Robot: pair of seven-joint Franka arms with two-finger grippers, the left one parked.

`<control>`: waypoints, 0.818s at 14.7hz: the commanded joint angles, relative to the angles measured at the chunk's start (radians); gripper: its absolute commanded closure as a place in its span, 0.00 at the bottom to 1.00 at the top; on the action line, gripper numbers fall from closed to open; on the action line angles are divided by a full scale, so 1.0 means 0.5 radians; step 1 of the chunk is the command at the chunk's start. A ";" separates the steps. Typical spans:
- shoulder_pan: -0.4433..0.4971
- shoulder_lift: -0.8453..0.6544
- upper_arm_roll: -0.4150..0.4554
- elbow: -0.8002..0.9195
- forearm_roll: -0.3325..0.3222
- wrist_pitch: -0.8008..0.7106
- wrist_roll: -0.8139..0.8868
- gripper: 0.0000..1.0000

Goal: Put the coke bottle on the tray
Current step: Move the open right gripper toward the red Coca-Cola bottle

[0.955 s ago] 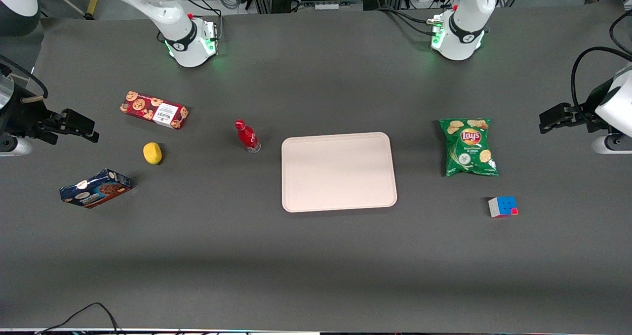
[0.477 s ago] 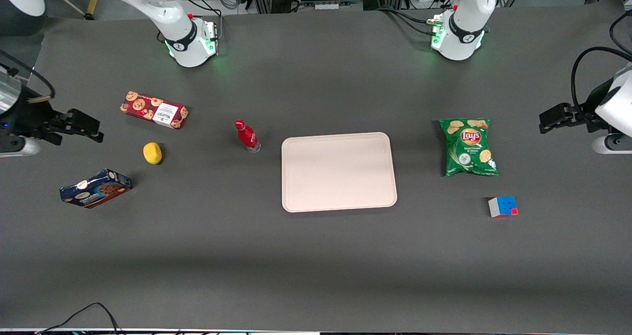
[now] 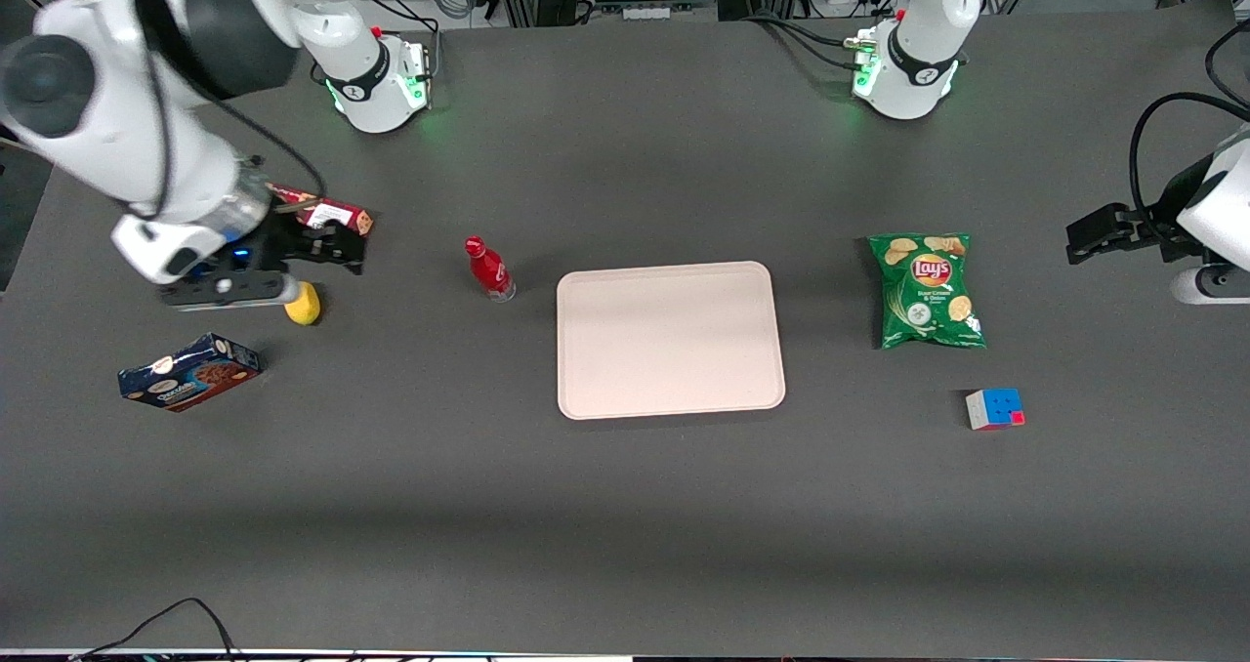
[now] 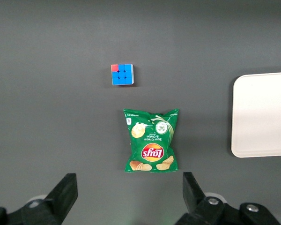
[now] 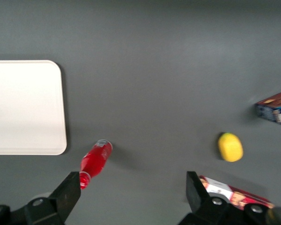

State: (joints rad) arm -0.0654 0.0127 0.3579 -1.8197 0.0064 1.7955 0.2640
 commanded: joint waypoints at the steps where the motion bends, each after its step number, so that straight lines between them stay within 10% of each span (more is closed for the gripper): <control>1: -0.019 -0.258 0.195 -0.529 0.009 0.363 0.232 0.00; 12: 0.002 -0.262 0.511 -1.174 0.097 1.152 0.530 0.00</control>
State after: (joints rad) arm -0.0647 -0.0871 0.6004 -2.3582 0.0119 2.3206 0.5130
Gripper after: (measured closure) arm 0.000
